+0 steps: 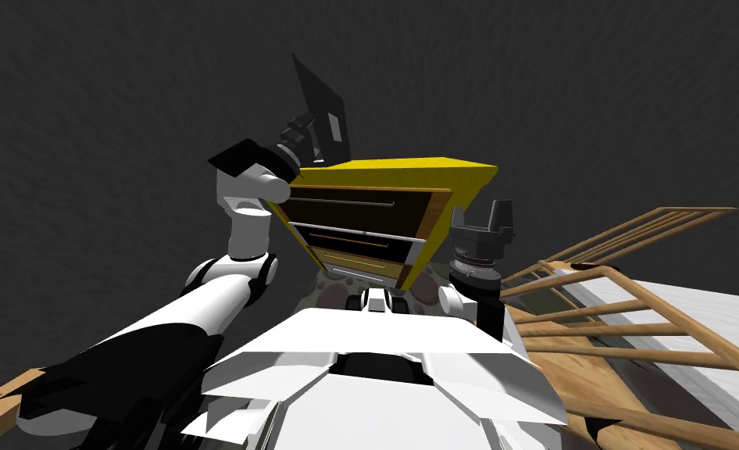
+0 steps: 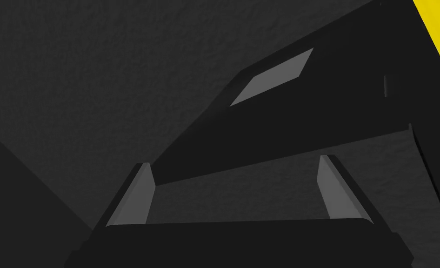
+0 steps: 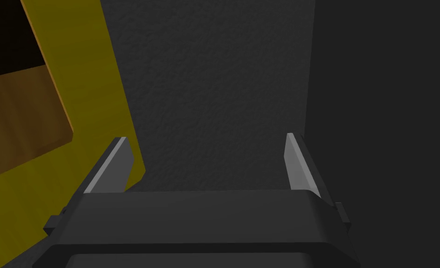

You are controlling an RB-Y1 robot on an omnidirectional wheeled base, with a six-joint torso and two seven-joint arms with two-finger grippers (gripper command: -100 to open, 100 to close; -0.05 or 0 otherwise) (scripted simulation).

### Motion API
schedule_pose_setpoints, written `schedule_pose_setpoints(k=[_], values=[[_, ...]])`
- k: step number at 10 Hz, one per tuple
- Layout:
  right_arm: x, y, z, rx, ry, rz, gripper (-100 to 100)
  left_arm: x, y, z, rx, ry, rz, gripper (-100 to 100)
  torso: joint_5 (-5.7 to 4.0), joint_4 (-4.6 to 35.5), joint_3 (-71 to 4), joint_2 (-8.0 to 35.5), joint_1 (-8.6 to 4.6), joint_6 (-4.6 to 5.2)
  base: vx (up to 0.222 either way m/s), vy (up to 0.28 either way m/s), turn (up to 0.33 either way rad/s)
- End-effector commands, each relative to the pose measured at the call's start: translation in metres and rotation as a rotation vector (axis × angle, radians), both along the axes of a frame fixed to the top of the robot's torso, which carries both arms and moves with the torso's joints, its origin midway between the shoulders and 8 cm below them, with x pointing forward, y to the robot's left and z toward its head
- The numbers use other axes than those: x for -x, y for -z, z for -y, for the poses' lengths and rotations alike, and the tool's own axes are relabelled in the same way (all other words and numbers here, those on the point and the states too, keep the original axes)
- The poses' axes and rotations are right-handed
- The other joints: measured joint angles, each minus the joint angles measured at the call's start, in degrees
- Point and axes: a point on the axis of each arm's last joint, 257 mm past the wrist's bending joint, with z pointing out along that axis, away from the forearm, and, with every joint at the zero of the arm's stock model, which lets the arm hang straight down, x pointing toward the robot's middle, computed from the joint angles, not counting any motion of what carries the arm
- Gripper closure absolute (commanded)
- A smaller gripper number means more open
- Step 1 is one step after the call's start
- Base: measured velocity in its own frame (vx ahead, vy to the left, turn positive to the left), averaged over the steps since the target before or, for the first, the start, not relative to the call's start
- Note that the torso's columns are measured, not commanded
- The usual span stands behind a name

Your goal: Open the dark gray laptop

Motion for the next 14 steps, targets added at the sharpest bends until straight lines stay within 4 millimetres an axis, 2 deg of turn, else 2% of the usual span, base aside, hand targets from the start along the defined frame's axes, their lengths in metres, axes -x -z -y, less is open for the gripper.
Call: schedule_pose_setpoints(k=[1, 2, 3, 4, 5, 7, 13, 14], values=[[0.0, 0.0, 0.0, 0.0, 0.0, 0.0, 0, 0.006, -0.017, -0.003, 0.0, -0.003, 0.0, -100, -0.03, 0.0, -0.1, -0.2, -0.07, 0.01, 0.129, -0.036, -0.009], [0.0, 0.0, 0.0, 0.0, 0.0, 0.0, 0, 0.005, -0.012, -0.003, 0.0, -0.002, 0.001, -100, -0.06, -0.1, -0.2, -0.3, -0.11, 0.04, 0.054, -0.016, 0.011], [0.0, 0.0, 0.0, 0.0, 0.0, 0.0, 0, 0.001, -0.002, 0.0, 0.0, 0.0, 0.0, 100, -0.02, -0.1, -0.1, -0.1, -0.01, 0.07, -0.074, 0.02, 0.014], [0.0, 0.0, 0.0, 0.0, 0.0, 0.0, 0, 0.003, -0.007, -0.002, 0.001, -0.002, -0.002, 100, 0.05, 0.0, 0.1, 0.3, 0.15, 0.03, -0.048, 0.011, -0.003], [0.0, 0.0, 0.0, 0.0, 0.0, 0.0, 0, -0.004, -0.012, -0.018, 0.076, -0.001, -0.011, 100, 0.02, 0.1, 0.1, 0.2, 0.1, 0.0, -0.014, -0.031, 0.023], [0.0, 0.0, 0.0, 0.0, 0.0, 0.0, 0, -0.01, -0.016, -0.033, 0.153, 0.0, -0.022, 100, -0.06, 0.0, 0.0, 0.0, -0.15, 0.01, -0.031, -0.064, 0.027], [0.0, 0.0, 0.0, 0.0, 0.0, 0.0, 0, -0.029, -0.022, -0.078, 0.388, 0.015, -0.056, 100, 0.01, 0.0, 0.0, 0.0, 0.06, 0.0, -0.023, -0.053, 0.017], [0.0, 0.0, 0.0, 0.0, 0.0, 0.0, 0, -0.028, -0.023, -0.073, 0.361, 0.012, -0.052, 100, -0.01, 0.0, 0.0, 0.0, 0.02, 0.0, -0.012, -0.021, 0.004]])
